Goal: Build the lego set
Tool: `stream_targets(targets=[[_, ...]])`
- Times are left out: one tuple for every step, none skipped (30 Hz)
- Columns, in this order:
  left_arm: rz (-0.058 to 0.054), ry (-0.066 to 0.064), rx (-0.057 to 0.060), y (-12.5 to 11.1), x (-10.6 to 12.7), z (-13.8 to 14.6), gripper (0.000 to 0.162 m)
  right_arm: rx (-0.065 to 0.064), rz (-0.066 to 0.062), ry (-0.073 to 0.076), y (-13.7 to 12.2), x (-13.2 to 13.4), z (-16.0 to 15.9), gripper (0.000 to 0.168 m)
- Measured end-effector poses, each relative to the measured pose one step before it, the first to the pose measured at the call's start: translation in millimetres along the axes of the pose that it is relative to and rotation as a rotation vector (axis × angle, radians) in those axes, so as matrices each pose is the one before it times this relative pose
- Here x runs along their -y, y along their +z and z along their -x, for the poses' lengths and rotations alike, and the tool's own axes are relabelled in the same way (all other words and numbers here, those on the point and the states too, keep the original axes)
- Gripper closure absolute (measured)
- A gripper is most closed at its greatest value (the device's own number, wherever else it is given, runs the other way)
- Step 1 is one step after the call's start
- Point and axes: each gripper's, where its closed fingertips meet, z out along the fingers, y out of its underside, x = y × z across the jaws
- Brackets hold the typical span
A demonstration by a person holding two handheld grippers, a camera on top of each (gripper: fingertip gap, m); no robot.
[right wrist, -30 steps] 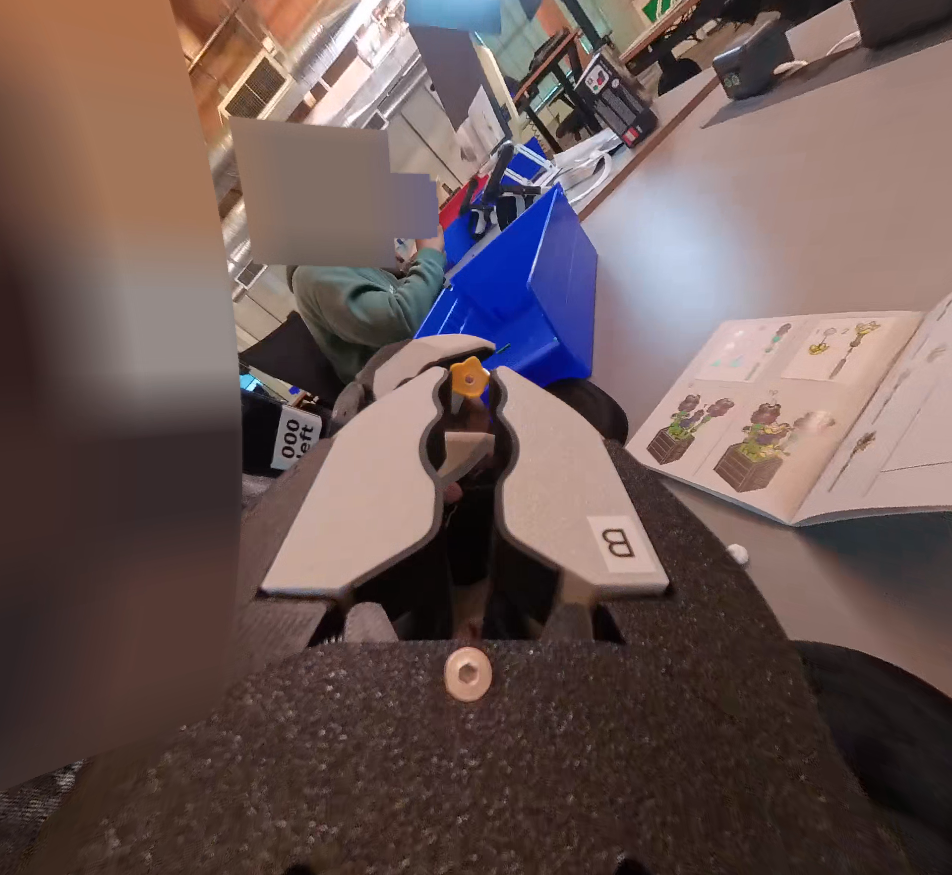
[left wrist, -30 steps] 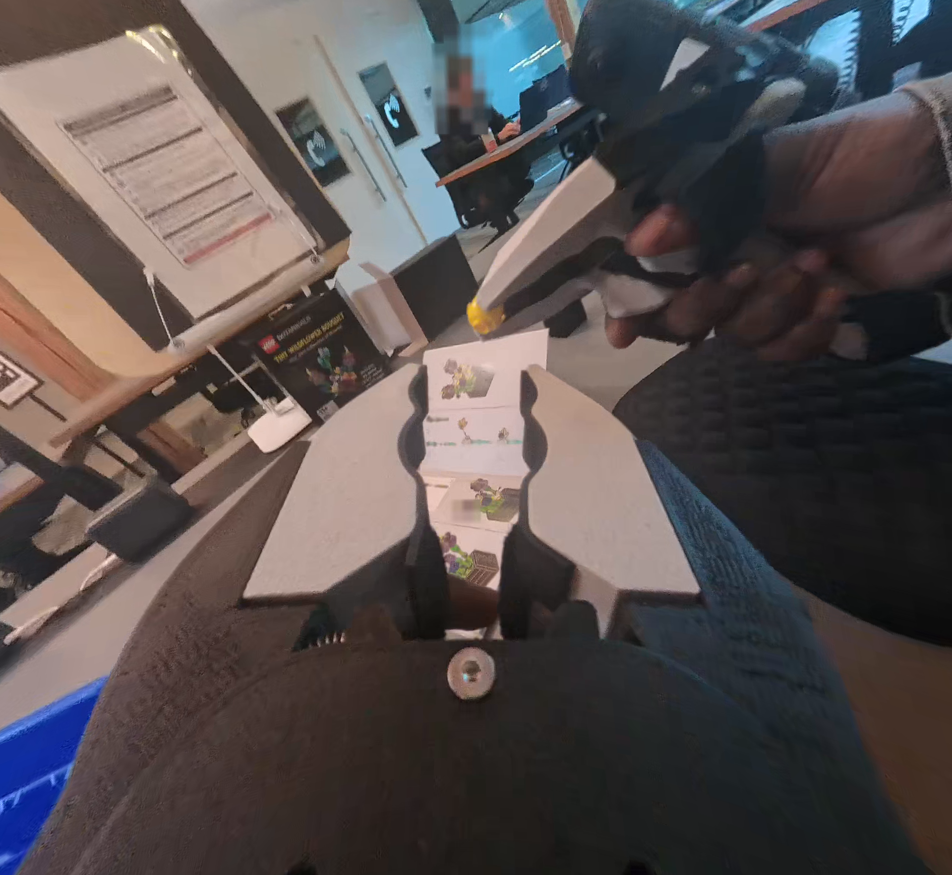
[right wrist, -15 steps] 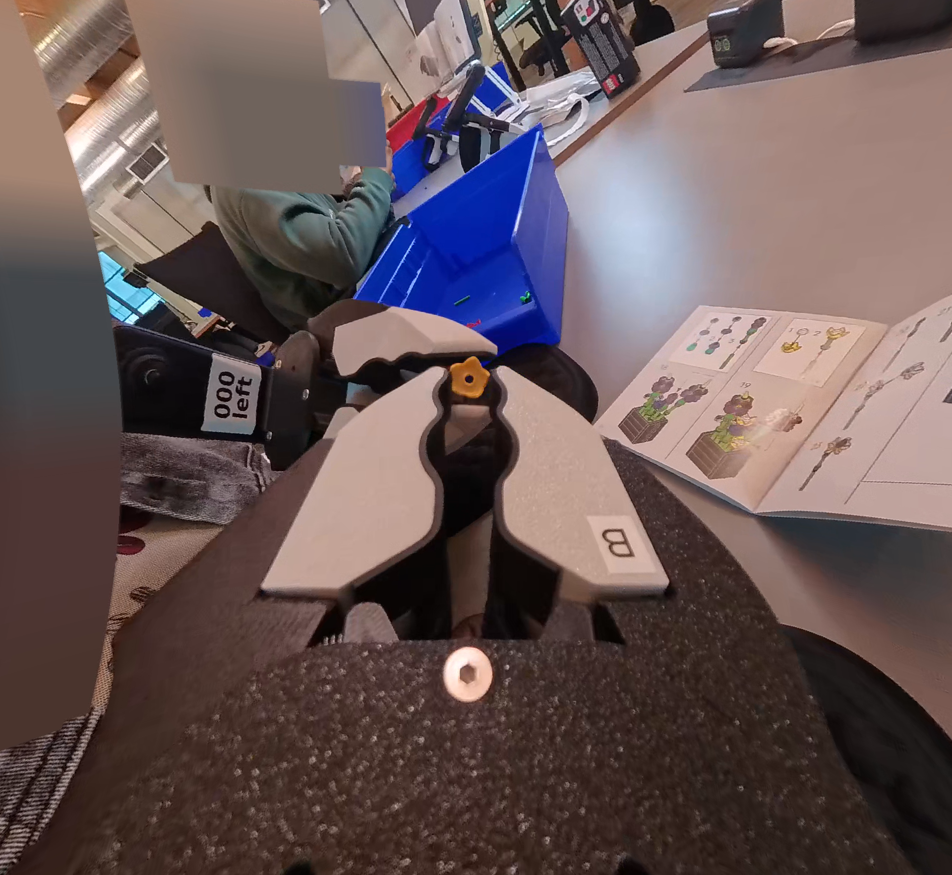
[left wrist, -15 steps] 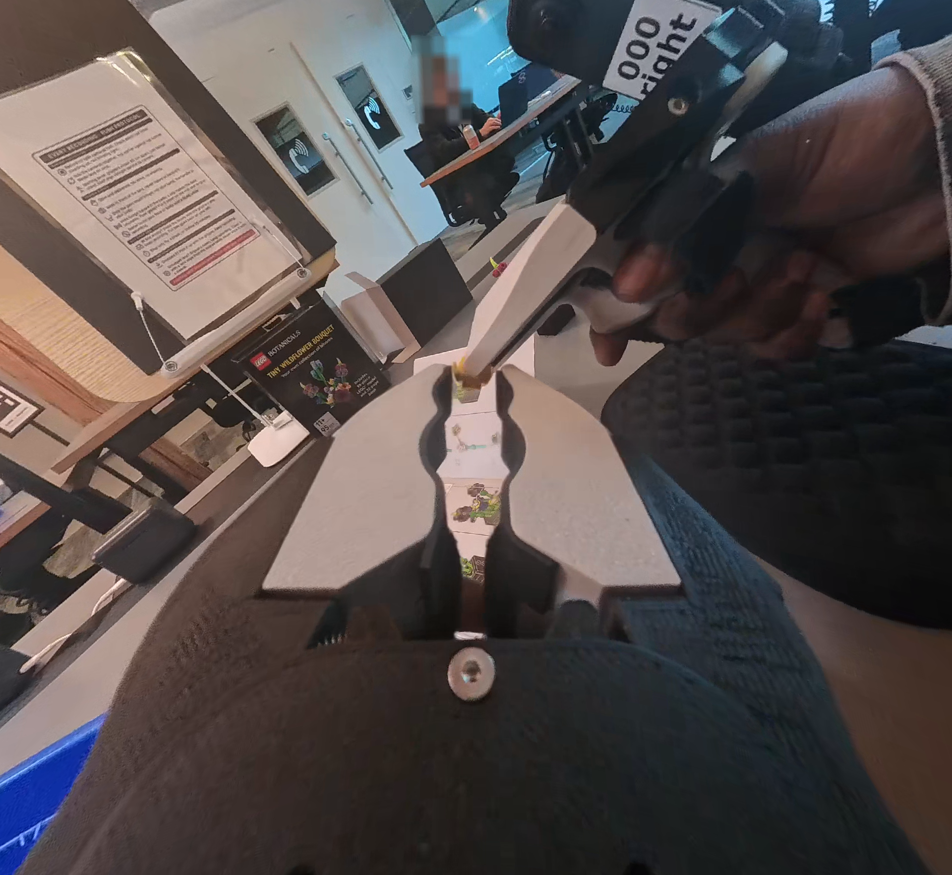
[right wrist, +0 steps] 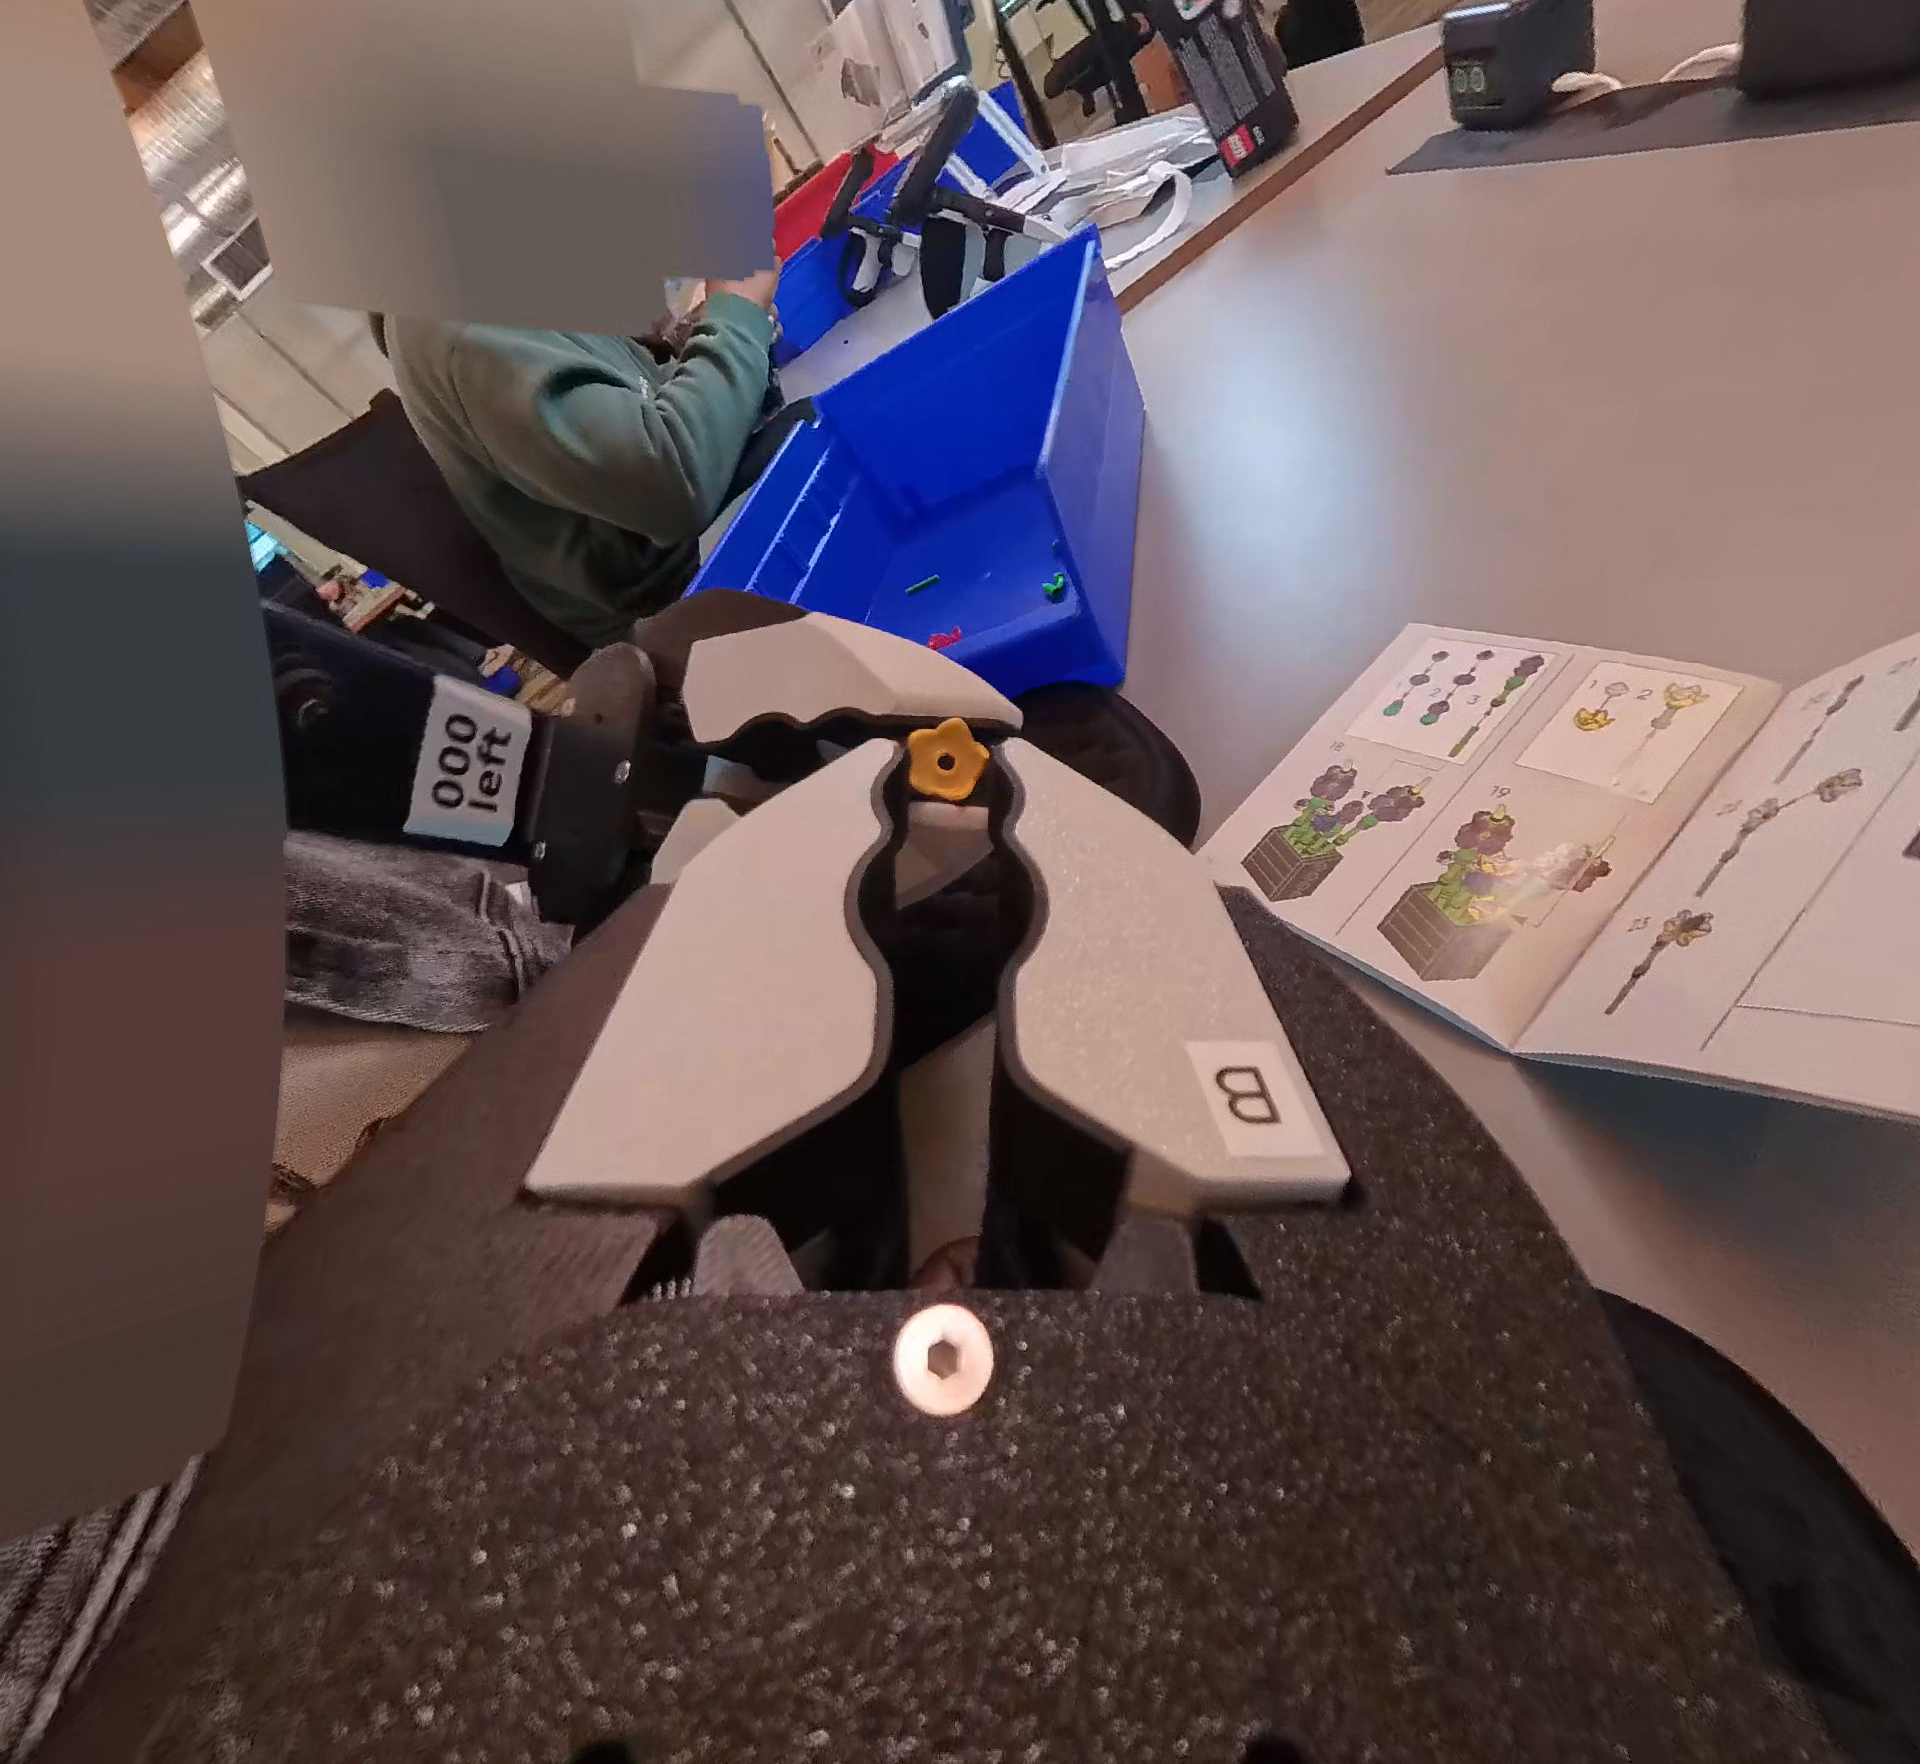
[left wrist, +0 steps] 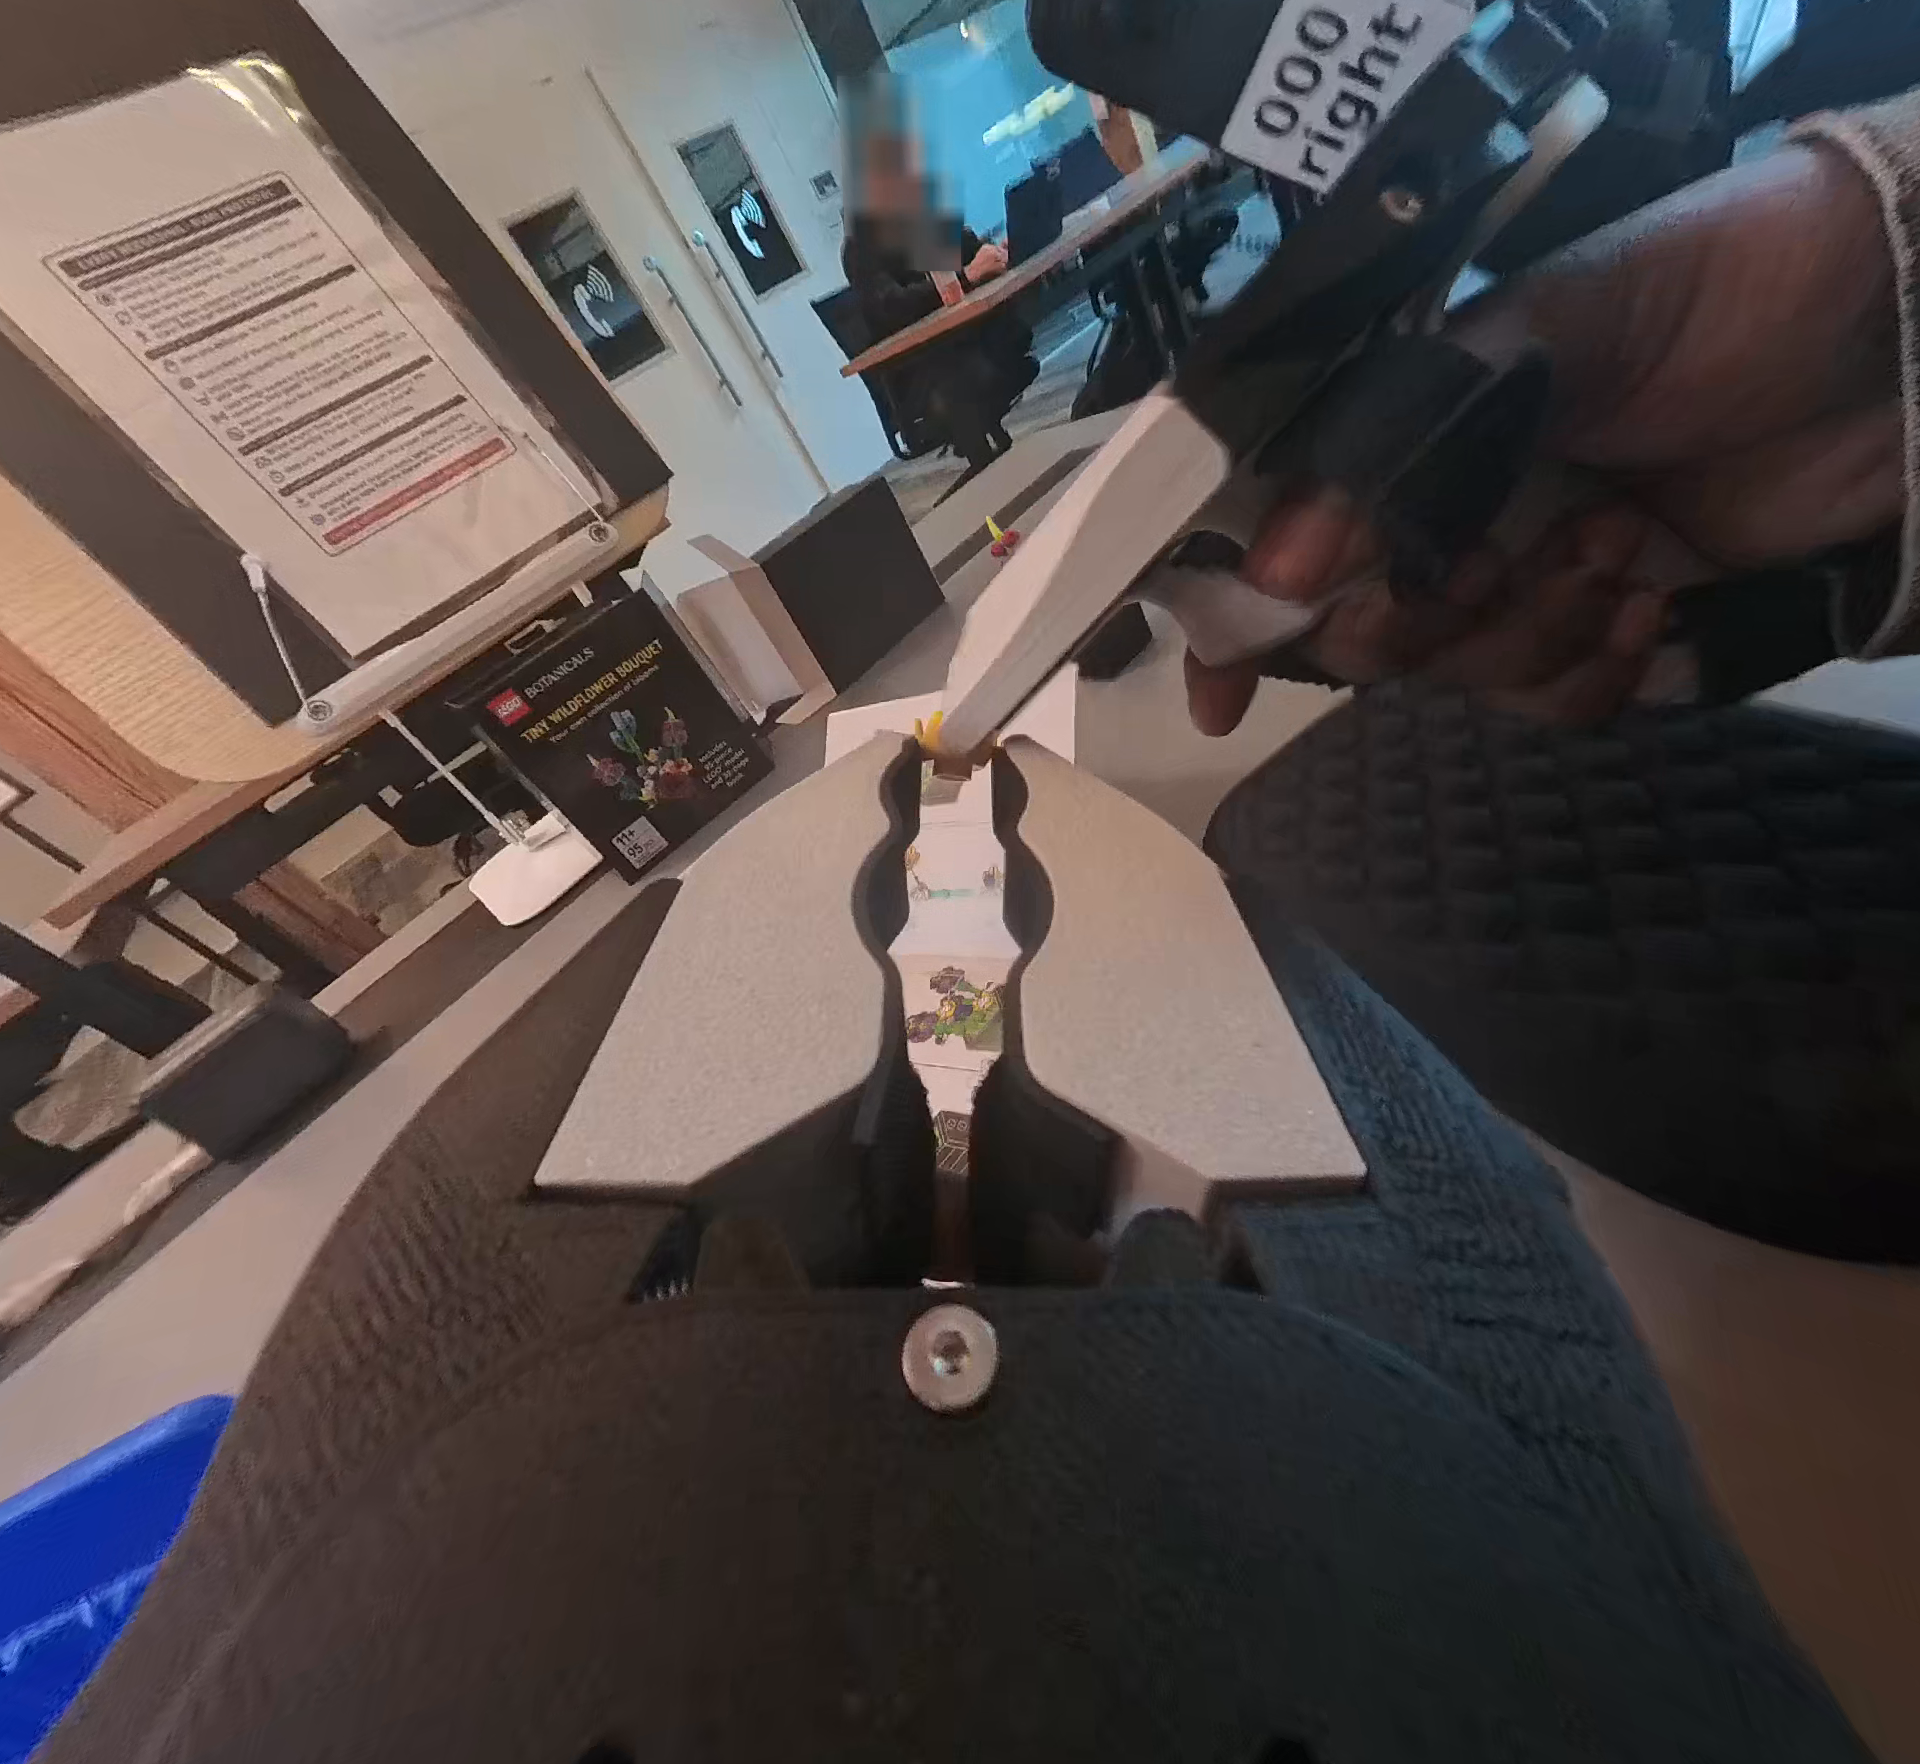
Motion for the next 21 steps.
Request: stream_targets(targets=[[-0.0247,-0.0420,0.0227,-3.18,2.04,5.97,0.150,0.0033,-0.0002,-0.0112,-2.29,2.92,0.27,0.149],[-0.0416,-0.0781,0.0171,-4.83,2.73,8.30,0.150,-0.0177,-0.0157,-0.0159,-6.03,5.23,-2.76,0.147],[-0.0570,-0.1300,0.0014,-6.10,3.57,9.42,0.150,-0.0348,-0.0097,-0.0291,-6.24,5.07,-8.05,0.146],[-0.0857,-0.1757,-0.0287,-7.53,7.26,7.89,0.150,-0.0480,0.0315,-0.0493,-5.64,-1.43,-11.39,0.145],[-0.1071,-0.1908,-0.0597,-8.91,11.27,4.47,0.150,-0.0511,0.0907,-0.0493,-2.79,-11.05,-12.70,0.143],[-0.0943,-0.1747,-0.0261,-8.53,10.22,6.79,0.150,-0.0440,0.1335,-0.0375,0.74,-18.07,-11.41,0.142],[-0.0568,-0.1191,-0.0131,-6.82,5.52,5.64,0.151,-0.0311,0.1397,-0.0370,4.04,-19.21,-8.37,0.141],[-0.0338,-0.0415,-0.0245,-4.70,2.35,0.46,0.151,-0.0324,0.1132,-0.0426,6.36,-15.17,-6.73,0.141],[-0.0032,-0.0047,-0.0043,-2.77,-1.83,-0.37,0.150,-0.0237,0.0754,-0.0474,7.43,-9.07,-4.05,0.142],[0.0235,0.0054,-0.0025,-1.10,-4.99,-1.53,0.151,-0.0068,0.0510,-0.0379,7.39,-4.62,-1.38,0.143],[0.0277,0.0085,-0.0129,0.07,-5.93,-4.14,0.151,0.0021,0.0447,-0.0251,6.69,-3.01,-0.36,0.144],[0.0201,0.0137,-0.0086,0.03,-4.72,-3.45,0.151,0.0053,0.0382,-0.0250,5.58,-1.82,0.28,0.144],[0.0114,0.0147,-0.0011,-0.03,-2.98,-2.14,0.151,-0.0027,0.0293,-0.0245,4.42,-0.87,-0.94,0.146],[0.0052,0.0157,-0.0050,-0.17,-1.40,-2.16,0.151,-0.0069,0.0283,-0.0189,4.13,-1.14,-1.89,0.147],[0.0055,0.0093,-0.0017,0.85,-0.66,-0.86,0.151,-0.0020,0.0247,-0.0123,2.85,-1.54,-1.23,0.148],[0.0099,0.0027,-0.0032,0.54,-1.62,-0.41,0.151,0.0034,0.0170,-0.0075,2.14,-1.04,-0.40,0.150],[0.0094,0.0001,-0.0046,0.63,-1.59,-0.54,0.151,0.0059,0.0095,-0.0053,1.84,-0.23,0.38,0.151],[0.0039,0.0004,-0.0026,0.33,-0.53,-0.22,0.151,0.0034,0.0037,-0.0030,0.70,0.10,0.52,0.151],[0.0004,-0.0008,0.0000,0.08,-0.15,0.12,0.151,-0.0008,0.0048,-0.0033,0.38,-0.27,0.25,0.151],[0.0000,-0.0025,-0.0003,-0.22,-0.12,0.14,0.151,-0.0033,0.0079,-0.0052,0.54,-1.00,-0.14,0.152],[-0.0004,-0.0029,-0.0001,0.01,-0.13,0.22,0.151,-0.0065,0.0082,-0.0052,0.64,-1.22,-0.47,0.152]])
